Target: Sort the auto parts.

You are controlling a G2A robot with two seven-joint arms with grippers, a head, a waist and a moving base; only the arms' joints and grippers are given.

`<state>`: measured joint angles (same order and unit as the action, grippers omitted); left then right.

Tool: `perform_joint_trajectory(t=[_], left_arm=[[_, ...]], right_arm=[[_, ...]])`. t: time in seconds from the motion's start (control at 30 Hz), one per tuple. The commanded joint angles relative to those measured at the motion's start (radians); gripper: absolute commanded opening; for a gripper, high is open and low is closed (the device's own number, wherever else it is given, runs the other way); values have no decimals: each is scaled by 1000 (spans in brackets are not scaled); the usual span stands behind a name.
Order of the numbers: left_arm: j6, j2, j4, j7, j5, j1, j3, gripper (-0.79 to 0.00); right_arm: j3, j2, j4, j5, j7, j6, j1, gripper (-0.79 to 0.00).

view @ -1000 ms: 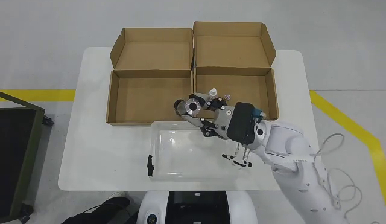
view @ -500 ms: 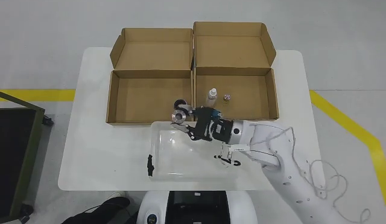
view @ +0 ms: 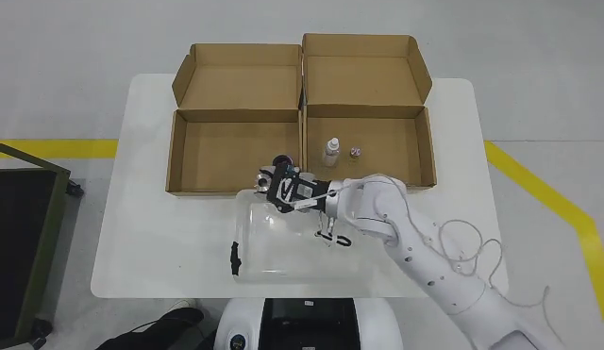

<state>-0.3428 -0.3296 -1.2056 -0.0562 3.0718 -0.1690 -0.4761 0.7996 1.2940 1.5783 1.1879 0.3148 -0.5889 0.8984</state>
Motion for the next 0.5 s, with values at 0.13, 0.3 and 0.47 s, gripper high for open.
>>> perform_joint_trajectory(t=[0.13,0.3,0.47], left_arm=[[0,0,0,0,0,0,0,0],[0,0,0,0,0,0,0,0],[0,0,0,0,0,0,0,0]], right_arm=[[-48,31,-69,5,-23,35,-88,-785],[-94,61,-137,16,-23,60,-157,-785],[-156,99,-225,22,-20,88,-223,-785]])
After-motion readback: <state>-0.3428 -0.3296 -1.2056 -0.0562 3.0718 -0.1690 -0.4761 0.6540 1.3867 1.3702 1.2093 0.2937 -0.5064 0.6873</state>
